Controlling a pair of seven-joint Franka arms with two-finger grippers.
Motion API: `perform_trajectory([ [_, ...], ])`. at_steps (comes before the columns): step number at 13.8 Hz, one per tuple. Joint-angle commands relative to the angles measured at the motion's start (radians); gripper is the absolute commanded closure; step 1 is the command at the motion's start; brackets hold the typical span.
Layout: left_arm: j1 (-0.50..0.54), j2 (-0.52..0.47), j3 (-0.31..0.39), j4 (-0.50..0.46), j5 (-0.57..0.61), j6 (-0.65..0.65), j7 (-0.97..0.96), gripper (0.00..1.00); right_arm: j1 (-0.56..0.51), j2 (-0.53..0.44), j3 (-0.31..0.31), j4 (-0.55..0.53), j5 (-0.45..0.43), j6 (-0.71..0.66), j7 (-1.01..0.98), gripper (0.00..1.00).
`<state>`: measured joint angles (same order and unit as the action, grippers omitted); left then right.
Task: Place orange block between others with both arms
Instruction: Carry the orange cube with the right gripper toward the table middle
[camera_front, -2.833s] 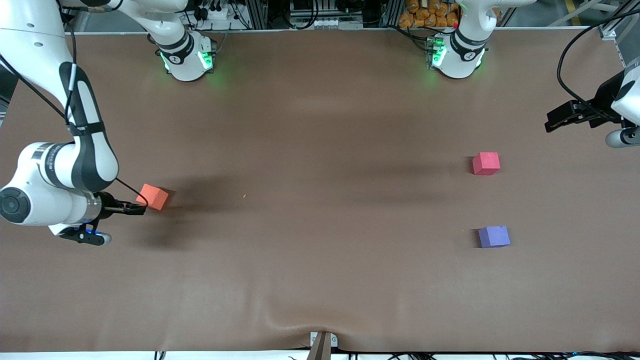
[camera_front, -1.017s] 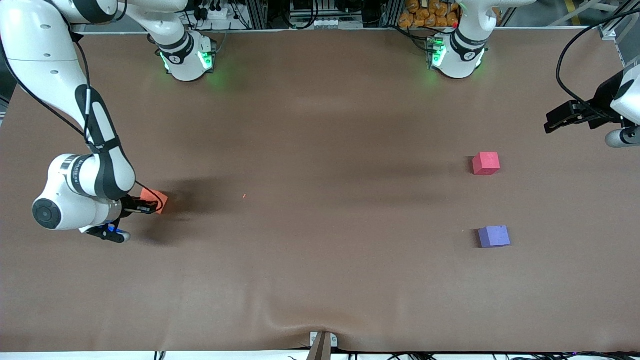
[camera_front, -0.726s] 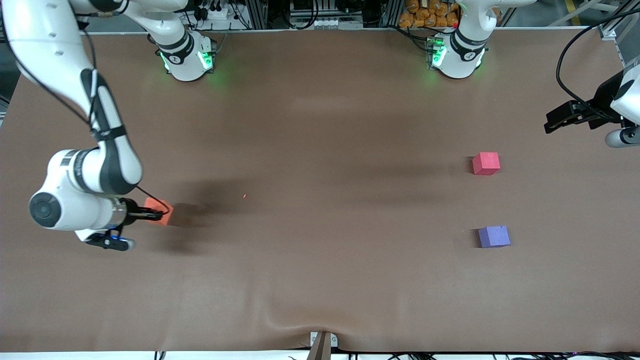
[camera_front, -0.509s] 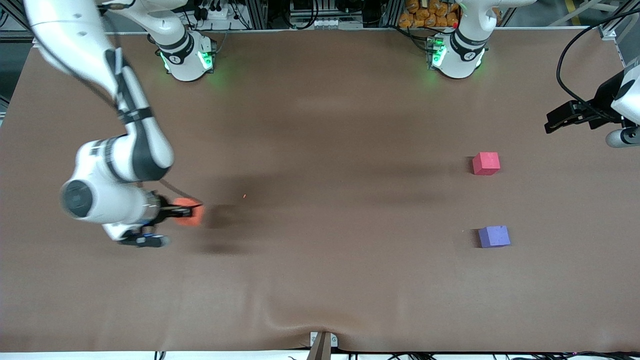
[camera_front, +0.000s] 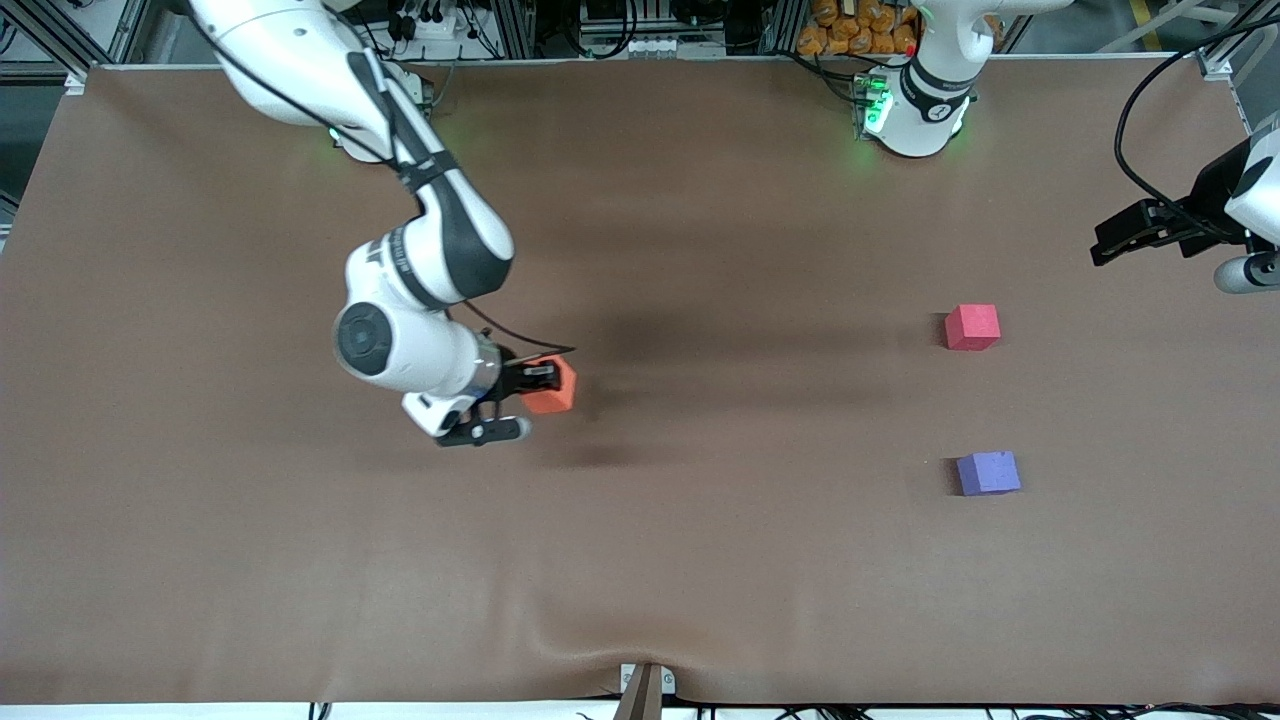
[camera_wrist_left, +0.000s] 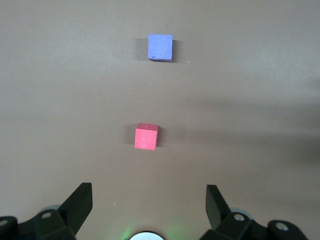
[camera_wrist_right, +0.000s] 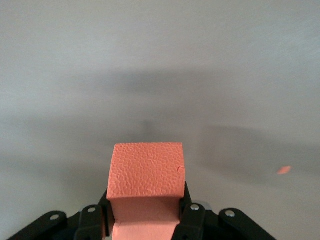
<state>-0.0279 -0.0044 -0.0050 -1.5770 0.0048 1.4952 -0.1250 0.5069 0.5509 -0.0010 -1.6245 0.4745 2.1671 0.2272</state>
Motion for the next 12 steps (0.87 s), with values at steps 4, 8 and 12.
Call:
perform_trajectory([
  [4, 0.0, -0.019, -0.001, -0.009, 0.004, -0.001, 0.004, 0.0, 0.18, 0.104, -0.016, 0.052, 0.076, 0.128, 0.171, 0.55],
  [8, 0.0, -0.017, -0.001, -0.009, 0.006, -0.001, 0.005, 0.0, 0.255, 0.17, -0.019, 0.114, 0.087, 0.187, 0.287, 0.55],
  [12, -0.004, -0.006, -0.001, -0.006, 0.004, 0.005, 0.004, 0.0, 0.302, 0.224, -0.019, 0.114, 0.17, 0.286, 0.287, 0.51],
])
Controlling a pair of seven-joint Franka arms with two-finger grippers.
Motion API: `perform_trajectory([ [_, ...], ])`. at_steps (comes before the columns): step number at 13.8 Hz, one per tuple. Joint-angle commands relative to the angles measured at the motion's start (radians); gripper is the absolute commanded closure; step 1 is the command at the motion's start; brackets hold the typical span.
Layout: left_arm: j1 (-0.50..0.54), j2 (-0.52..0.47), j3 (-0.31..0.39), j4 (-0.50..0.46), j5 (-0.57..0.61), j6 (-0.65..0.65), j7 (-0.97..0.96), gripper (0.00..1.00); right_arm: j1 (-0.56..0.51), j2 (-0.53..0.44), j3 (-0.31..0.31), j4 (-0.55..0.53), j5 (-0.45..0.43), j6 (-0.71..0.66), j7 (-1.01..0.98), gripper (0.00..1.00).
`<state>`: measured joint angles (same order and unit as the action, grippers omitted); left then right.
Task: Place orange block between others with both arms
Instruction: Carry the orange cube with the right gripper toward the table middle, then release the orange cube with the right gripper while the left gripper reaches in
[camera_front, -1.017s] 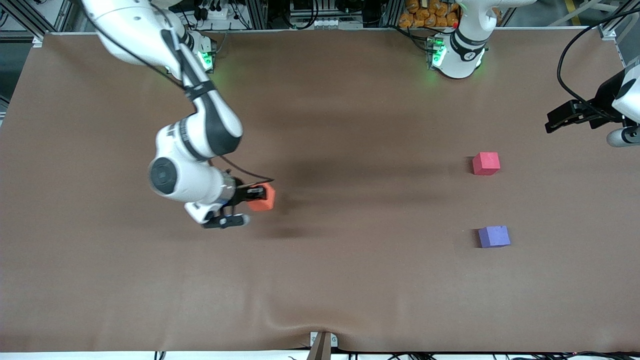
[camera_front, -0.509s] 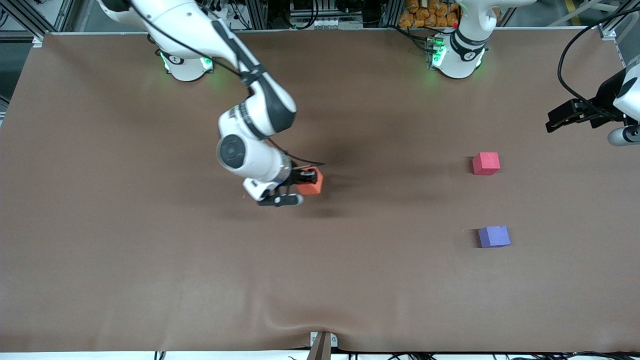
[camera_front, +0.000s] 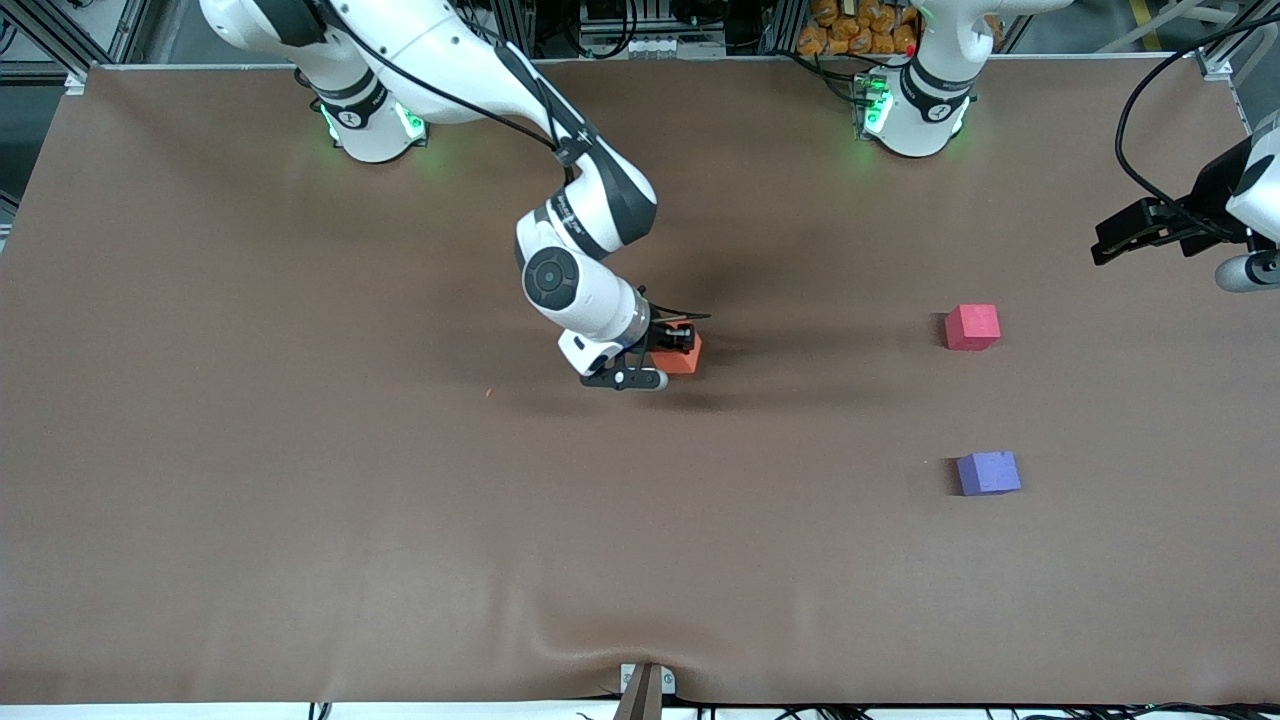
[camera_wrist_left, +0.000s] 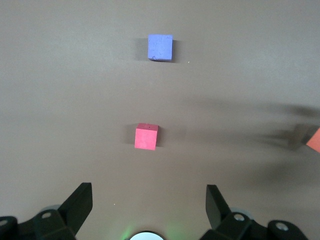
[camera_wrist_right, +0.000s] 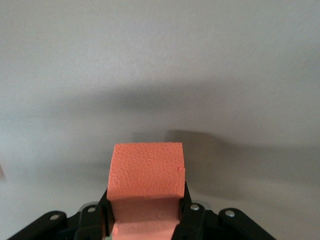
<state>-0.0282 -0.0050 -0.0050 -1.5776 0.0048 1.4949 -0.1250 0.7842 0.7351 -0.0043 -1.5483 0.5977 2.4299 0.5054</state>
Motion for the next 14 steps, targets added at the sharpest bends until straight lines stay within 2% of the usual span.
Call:
perform_trajectory([
  [1, -0.005, 0.0, -0.001, -0.004, 0.003, 0.011, -0.002, 0.0, 0.03, 0.043, -0.016, 0.042, 0.047, 0.029, 0.01, 0.48],
  [2, -0.009, 0.011, -0.001, -0.001, 0.0, 0.021, -0.016, 0.0, 0.033, 0.047, -0.016, 0.046, 0.047, 0.031, 0.009, 0.44],
  [3, -0.01, 0.016, -0.001, 0.002, -0.006, 0.025, -0.018, 0.0, 0.035, 0.047, -0.016, 0.048, 0.047, 0.029, 0.009, 0.31],
  [4, -0.015, 0.02, -0.001, 0.005, -0.008, 0.027, -0.019, 0.0, 0.038, 0.047, -0.017, 0.047, 0.039, 0.031, -0.004, 0.11],
  [5, -0.016, 0.022, -0.001, 0.007, -0.008, 0.037, -0.021, 0.0, 0.04, 0.047, -0.017, 0.046, 0.036, 0.035, -0.007, 0.0],
  [8, -0.019, 0.043, -0.016, 0.007, -0.009, 0.059, -0.051, 0.0, 0.021, 0.02, -0.017, 0.043, 0.019, 0.035, -0.062, 0.0],
  [10, -0.019, 0.046, -0.036, 0.008, -0.008, 0.062, -0.086, 0.0, -0.037, -0.034, -0.019, 0.033, 0.016, -0.014, -0.106, 0.0],
  [13, -0.029, 0.065, -0.047, 0.008, -0.006, 0.082, -0.13, 0.0, -0.158, -0.159, -0.023, 0.019, -0.013, -0.263, -0.14, 0.0],
  [14, -0.029, 0.072, -0.062, 0.008, -0.006, 0.09, -0.145, 0.0, -0.196, -0.207, -0.023, 0.023, -0.086, -0.361, -0.137, 0.0],
])
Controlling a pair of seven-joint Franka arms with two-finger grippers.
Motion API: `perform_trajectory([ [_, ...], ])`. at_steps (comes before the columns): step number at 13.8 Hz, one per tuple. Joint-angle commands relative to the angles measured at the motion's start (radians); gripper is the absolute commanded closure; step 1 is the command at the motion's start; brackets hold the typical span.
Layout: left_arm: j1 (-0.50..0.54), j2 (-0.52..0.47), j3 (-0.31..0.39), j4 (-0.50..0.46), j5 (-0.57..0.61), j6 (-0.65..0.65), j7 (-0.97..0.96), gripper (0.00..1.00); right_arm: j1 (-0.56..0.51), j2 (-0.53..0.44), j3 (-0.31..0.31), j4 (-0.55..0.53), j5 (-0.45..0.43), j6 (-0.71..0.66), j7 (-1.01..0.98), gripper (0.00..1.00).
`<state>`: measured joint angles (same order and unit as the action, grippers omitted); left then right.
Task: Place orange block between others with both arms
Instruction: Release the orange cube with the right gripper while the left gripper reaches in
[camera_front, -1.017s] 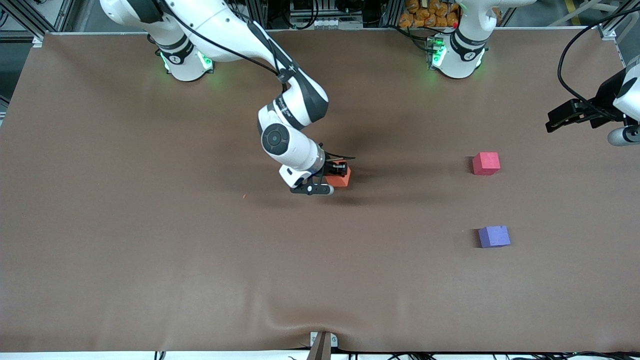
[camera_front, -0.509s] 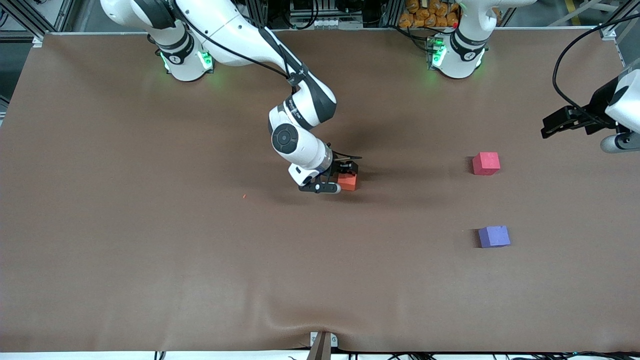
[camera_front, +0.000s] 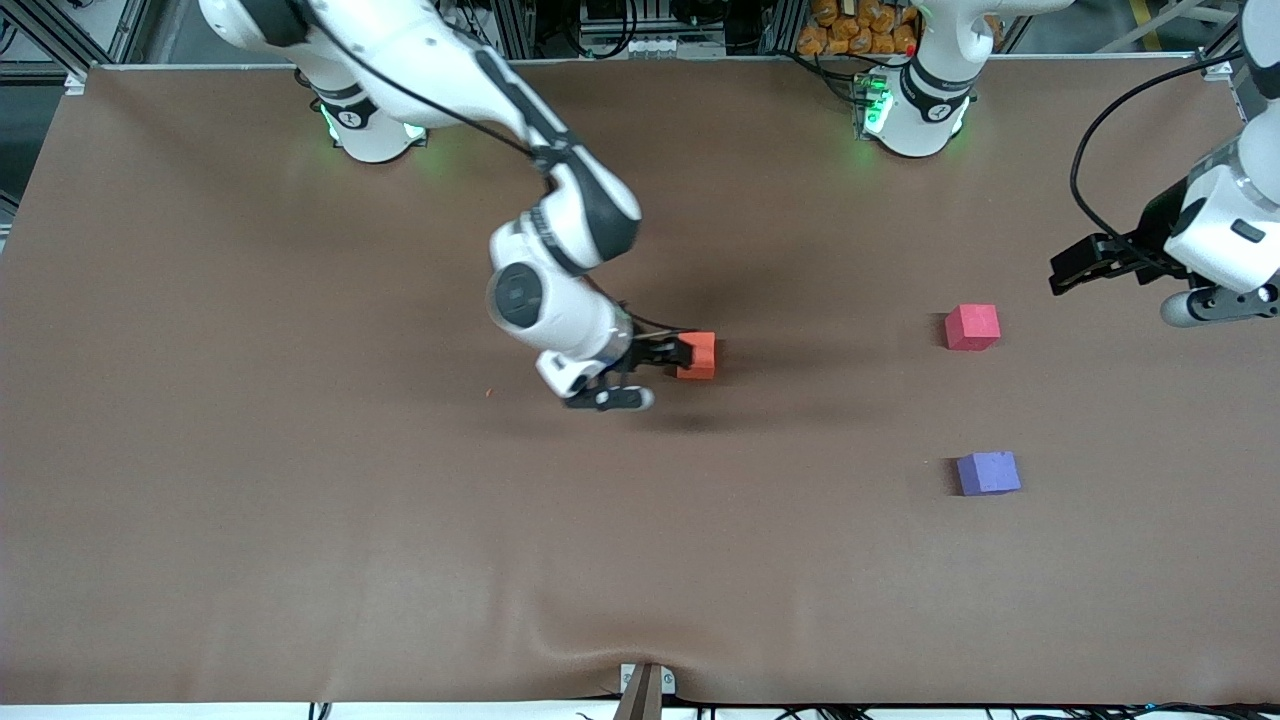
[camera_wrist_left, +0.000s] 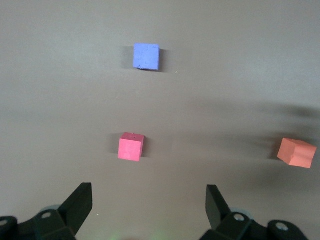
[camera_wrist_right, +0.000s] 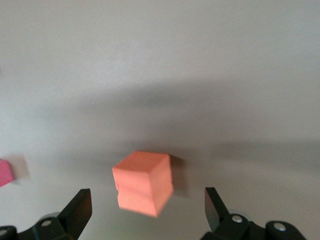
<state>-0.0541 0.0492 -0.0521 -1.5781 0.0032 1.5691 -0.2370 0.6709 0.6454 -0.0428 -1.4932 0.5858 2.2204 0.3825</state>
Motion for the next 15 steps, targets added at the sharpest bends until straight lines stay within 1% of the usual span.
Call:
perform_trajectory([
  [1, -0.003, 0.02, -0.035, 0.009, -0.005, 0.029, -0.056, 0.0, -0.112, -0.171, 0.017, -0.028, -0.175, -0.242, -0.011, 0.0],
  [2, -0.003, 0.032, -0.048, 0.01, -0.003, 0.04, -0.085, 0.0, -0.141, -0.222, 0.017, -0.025, -0.258, -0.327, -0.01, 0.0],
  [3, -0.004, 0.041, -0.066, 0.01, 0.0, 0.042, -0.117, 0.0, -0.18, -0.278, 0.018, -0.022, -0.317, -0.417, -0.014, 0.0],
  [4, -0.003, 0.053, -0.086, 0.01, 0.003, 0.043, -0.148, 0.0, -0.217, -0.327, 0.02, -0.021, -0.343, -0.488, -0.017, 0.0],
  [5, -0.004, 0.069, -0.11, 0.012, 0.003, 0.043, -0.177, 0.0, -0.264, -0.38, 0.021, -0.021, -0.349, -0.552, -0.019, 0.0],
  [6, -0.004, 0.084, -0.133, 0.023, 0.004, 0.049, -0.2, 0.0, -0.307, -0.423, 0.021, -0.016, -0.357, -0.603, -0.019, 0.0],
  [7, -0.004, 0.104, -0.156, 0.038, 0.007, 0.054, -0.226, 0.0, -0.342, -0.459, 0.023, -0.004, -0.391, -0.648, -0.022, 0.0],
  [9, -0.004, 0.139, -0.204, 0.05, 0.008, 0.061, -0.28, 0.0, -0.399, -0.51, 0.024, 0.022, -0.512, -0.706, -0.127, 0.0],
  [10, -0.019, 0.155, -0.224, 0.053, 0.011, 0.078, -0.309, 0.0, -0.436, -0.532, 0.024, 0.033, -0.543, -0.729, -0.208, 0.0],
  [12, -0.068, 0.179, -0.226, 0.053, 0.012, 0.109, -0.356, 0.0, -0.54, -0.575, 0.024, 0.044, -0.549, -0.79, -0.336, 0.0],
  [15, -0.159, 0.233, -0.226, 0.053, 0.012, 0.16, -0.419, 0.0, -0.658, -0.607, 0.021, 0.045, -0.552, -0.818, -0.414, 0.0],
])
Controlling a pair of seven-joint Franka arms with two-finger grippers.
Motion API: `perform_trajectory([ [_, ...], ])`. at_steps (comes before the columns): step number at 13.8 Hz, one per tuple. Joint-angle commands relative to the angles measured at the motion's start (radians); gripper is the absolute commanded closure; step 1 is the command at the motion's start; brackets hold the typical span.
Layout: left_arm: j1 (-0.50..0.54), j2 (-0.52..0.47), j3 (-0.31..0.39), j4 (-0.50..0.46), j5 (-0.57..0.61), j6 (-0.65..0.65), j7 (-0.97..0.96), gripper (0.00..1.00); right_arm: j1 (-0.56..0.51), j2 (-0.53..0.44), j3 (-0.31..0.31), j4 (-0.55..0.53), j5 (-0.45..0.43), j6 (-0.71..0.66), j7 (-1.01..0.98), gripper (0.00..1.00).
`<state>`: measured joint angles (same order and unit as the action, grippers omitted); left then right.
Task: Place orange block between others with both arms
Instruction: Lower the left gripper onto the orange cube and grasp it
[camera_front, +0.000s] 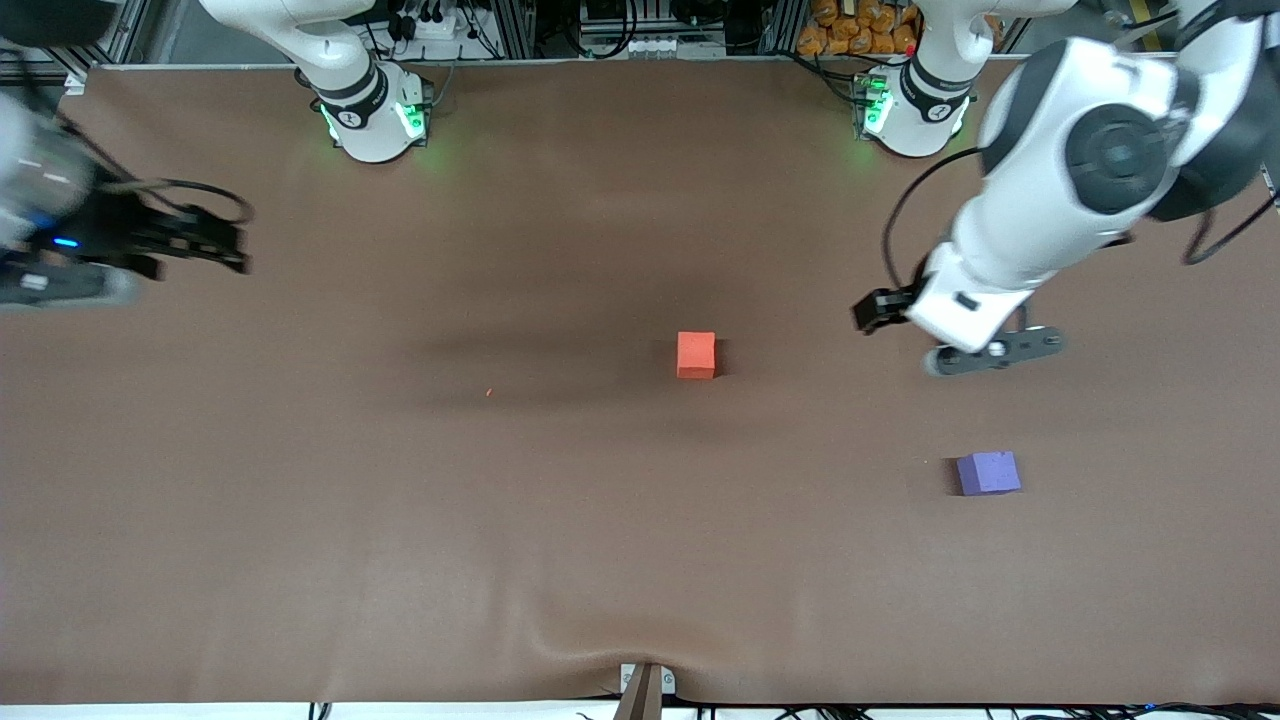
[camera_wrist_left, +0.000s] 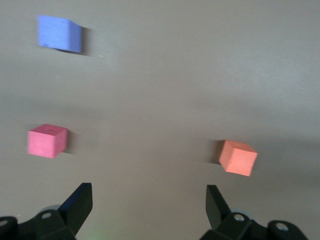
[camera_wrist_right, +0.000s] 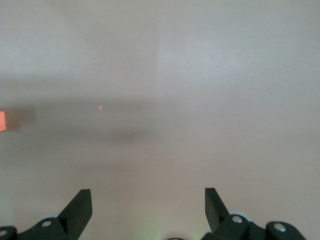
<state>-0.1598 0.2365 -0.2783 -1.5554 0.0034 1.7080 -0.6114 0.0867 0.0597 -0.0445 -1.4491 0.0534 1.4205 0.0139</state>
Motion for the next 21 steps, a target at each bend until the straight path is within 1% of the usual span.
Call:
perform_trajectory([
  [1, -0.081, 0.061, 0.001, 0.031, 0.013, 0.028, -0.048, 0.0, -0.097, -0.026, 0.022, 0.001, -0.023, -0.018, -0.073, 0.0],
  [3, -0.101, 0.098, -0.001, 0.031, 0.013, 0.038, -0.048, 0.0, -0.11, -0.04, 0.018, -0.007, -0.043, -0.02, -0.113, 0.0],
  [6, -0.167, 0.157, -0.001, 0.029, 0.015, 0.081, -0.047, 0.0, -0.114, -0.032, 0.022, 0.001, -0.043, -0.041, -0.114, 0.0],
  [9, -0.233, 0.236, -0.001, 0.014, 0.024, 0.172, -0.051, 0.0, -0.108, -0.029, 0.023, 0.001, -0.04, -0.041, -0.117, 0.0],
  [11, -0.251, 0.277, 0.001, 0.015, 0.036, 0.226, -0.068, 0.0, -0.107, -0.029, 0.026, 0.003, -0.05, -0.04, -0.123, 0.0],
  [14, -0.274, 0.319, 0.001, 0.015, 0.038, 0.298, -0.08, 0.0, -0.119, -0.026, 0.02, 0.001, -0.063, -0.04, -0.204, 0.0],
  [17, -0.3, 0.362, 0.001, 0.015, 0.046, 0.328, -0.08, 0.0, -0.111, -0.026, 0.022, 0.001, -0.059, -0.04, -0.192, 0.0],
  [19, -0.31, 0.391, 0.001, 0.015, 0.088, 0.34, -0.082, 0.0, -0.114, -0.024, 0.023, 0.001, -0.053, -0.038, -0.192, 0.0],
  [21, -0.319, 0.412, 0.001, 0.017, 0.105, 0.341, -0.082, 0.0, -0.122, -0.021, 0.022, 0.001, -0.052, -0.038, -0.198, 0.0],
])
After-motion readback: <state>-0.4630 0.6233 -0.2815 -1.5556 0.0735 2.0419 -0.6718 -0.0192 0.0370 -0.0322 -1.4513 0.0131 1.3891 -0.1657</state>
